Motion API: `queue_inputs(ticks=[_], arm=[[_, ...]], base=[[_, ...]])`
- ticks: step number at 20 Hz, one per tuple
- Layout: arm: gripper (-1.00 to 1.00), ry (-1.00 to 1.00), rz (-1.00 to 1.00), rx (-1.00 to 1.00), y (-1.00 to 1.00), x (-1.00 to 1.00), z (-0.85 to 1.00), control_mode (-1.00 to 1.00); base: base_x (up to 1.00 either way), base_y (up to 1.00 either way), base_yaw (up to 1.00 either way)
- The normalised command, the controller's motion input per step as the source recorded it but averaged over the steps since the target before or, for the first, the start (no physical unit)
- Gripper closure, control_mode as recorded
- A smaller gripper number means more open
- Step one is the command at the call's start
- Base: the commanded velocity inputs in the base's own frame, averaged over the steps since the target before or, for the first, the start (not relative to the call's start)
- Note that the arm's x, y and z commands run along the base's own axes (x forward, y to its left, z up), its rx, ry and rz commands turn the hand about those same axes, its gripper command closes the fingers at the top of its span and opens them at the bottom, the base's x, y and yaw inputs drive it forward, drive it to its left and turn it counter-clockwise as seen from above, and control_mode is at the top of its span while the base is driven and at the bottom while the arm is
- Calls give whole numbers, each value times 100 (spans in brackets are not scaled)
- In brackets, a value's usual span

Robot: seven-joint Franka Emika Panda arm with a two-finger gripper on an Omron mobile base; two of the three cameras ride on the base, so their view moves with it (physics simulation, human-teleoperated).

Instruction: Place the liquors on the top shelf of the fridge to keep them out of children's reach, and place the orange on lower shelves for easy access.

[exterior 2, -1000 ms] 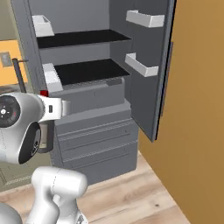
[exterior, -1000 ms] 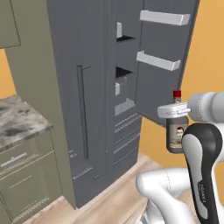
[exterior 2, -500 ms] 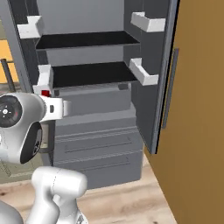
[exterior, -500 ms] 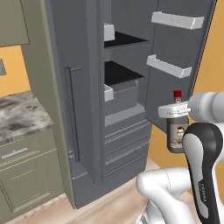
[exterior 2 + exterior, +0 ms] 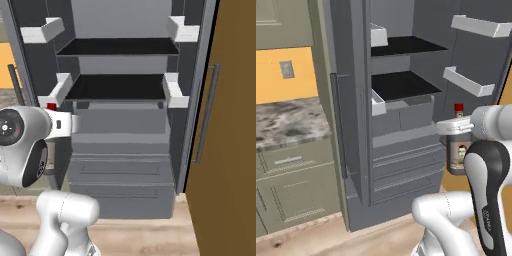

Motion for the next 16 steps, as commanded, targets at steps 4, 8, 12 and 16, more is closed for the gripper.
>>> queue_inputs(ticks=[4,8,12,16], arm=[[100,0,0,0,0,0,0,100],[100,0,0,0,0,0,0,100],[100,0,0,0,0,0,0,100],[100,0,0,0,0,0,0,100]], base=[[29,-39,36],[28,-53,35],[24,-62,28],[24,-66,16]])
